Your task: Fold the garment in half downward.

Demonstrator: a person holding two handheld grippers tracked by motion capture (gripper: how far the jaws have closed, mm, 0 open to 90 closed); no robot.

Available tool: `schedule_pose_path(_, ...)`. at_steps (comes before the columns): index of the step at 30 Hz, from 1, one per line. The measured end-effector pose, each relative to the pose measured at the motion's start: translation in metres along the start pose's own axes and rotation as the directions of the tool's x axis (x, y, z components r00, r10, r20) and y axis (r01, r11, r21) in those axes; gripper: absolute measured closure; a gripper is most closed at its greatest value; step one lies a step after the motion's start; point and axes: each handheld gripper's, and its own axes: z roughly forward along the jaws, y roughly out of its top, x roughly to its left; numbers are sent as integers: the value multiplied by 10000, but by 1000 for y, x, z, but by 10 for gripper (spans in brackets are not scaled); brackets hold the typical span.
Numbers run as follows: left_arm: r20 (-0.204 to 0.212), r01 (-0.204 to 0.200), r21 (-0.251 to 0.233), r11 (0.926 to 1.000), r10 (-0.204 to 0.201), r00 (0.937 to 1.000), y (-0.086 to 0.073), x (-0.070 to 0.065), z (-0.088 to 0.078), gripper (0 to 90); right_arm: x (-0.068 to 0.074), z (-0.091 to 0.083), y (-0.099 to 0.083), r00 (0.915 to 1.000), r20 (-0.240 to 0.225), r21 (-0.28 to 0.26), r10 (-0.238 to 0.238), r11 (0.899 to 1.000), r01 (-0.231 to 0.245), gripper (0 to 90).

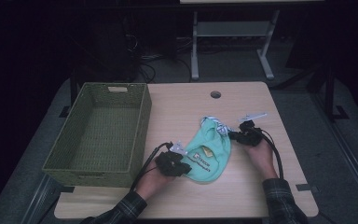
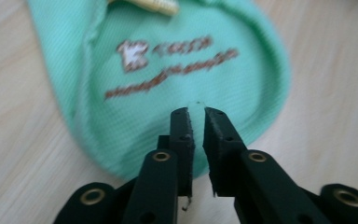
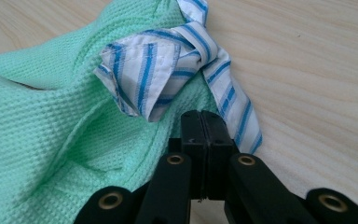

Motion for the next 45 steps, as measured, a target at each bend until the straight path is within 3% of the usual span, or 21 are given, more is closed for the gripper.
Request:
schedule_pose_path(5,430,-260,-650,9975,288,9987,14,-18,4,701,1,0,1,10000,46,47,-9,10000,9,891)
schedule_pose_path(10,717,-738,-448,9963,769,9945,26,-32,21,649,1,-1,1,10000,76,117,0,9999,-1,891)
schedule_pose_path(14,844,-903,-491,9947,942,9920,32,-40,30,620,1,-1,2,10000,67,144,-38,9999,37,891)
schedule_pose_path(18,1012,-1062,-203,9941,1077,9890,32,-43,41,612,1,0,3,10000,85,113,-25,9999,24,891)
schedule_pose_path(20,1050,-1095,-113,9939,1101,9884,32,-45,45,629,1,0,3,10000,70,120,-28,9999,27,892)
schedule_pose_path(26,1073,-1208,171,9925,1183,9872,30,-42,46,865,5,0,6,10000,80,143,-41,9999,40,892)
schedule_pose_path(38,502,-1120,-48,9937,1121,9924,22,-36,21,881,-6,-12,9,9996,265,-90,-127,9999,129,891)
schedule_pose_path(43,392,-1004,-91,9949,1006,9941,17,-32,17,882,-17,-14,3,9996,213,-31,163,9999,-162,891)
schedule_pose_path(45,426,-1146,-51,9934,1147,9925,17,-32,18,867,-17,-13,2,9996,152,10,249,9997,-249,882)
